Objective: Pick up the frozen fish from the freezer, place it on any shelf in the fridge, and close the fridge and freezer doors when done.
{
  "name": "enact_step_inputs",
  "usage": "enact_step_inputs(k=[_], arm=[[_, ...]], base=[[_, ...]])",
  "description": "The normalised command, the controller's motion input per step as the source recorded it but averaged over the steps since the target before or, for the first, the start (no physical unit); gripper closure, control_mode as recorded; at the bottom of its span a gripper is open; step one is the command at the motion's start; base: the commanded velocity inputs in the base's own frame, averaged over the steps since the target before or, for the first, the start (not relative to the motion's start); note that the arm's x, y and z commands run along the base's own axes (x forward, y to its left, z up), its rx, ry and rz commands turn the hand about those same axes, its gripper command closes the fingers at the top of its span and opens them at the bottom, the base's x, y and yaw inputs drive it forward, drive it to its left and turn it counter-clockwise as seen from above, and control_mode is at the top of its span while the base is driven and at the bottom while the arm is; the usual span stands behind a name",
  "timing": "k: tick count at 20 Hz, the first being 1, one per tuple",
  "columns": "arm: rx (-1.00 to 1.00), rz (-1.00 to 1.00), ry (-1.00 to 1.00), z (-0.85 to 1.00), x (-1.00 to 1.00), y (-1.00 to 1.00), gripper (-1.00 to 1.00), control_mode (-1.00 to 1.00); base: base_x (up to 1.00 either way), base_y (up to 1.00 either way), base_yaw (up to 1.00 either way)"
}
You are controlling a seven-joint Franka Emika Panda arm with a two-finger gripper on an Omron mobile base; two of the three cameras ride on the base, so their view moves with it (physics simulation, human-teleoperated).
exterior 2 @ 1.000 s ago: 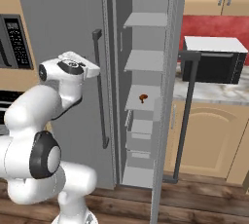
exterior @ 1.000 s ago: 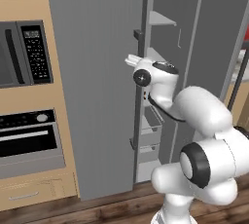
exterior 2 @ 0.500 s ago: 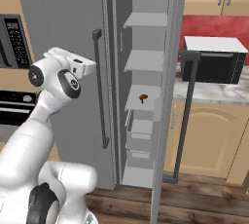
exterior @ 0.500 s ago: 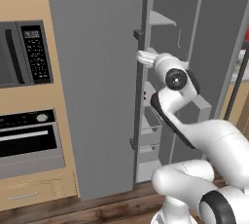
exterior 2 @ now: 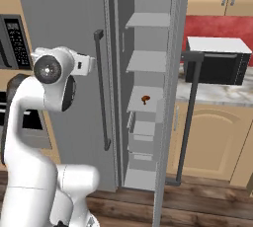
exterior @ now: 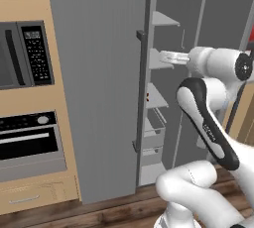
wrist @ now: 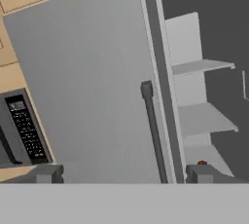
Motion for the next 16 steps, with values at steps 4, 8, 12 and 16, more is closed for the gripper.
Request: enact_step_inputs(k=[4,8,12,16], arm=[[0.00,0.28,0.20,0.25,-1.00,-0.17,-1.00,-1.00],[-0.06,0.22,0.21,-0.05,-1.00,-0.34,-1.00,-1.00],[-0.07,0.12,0.19,-0.20,-1.00,-0.47,-1.00,-1.00],[-0.02,0.00,0.01,-0.15,-1.00,-0.89,-1.00,-1.00]], base=[[0.00,0.00,0.00],[0.00,0.00,0.00],[0.00,0.00,0.00],[0.00,0.00,0.00]])
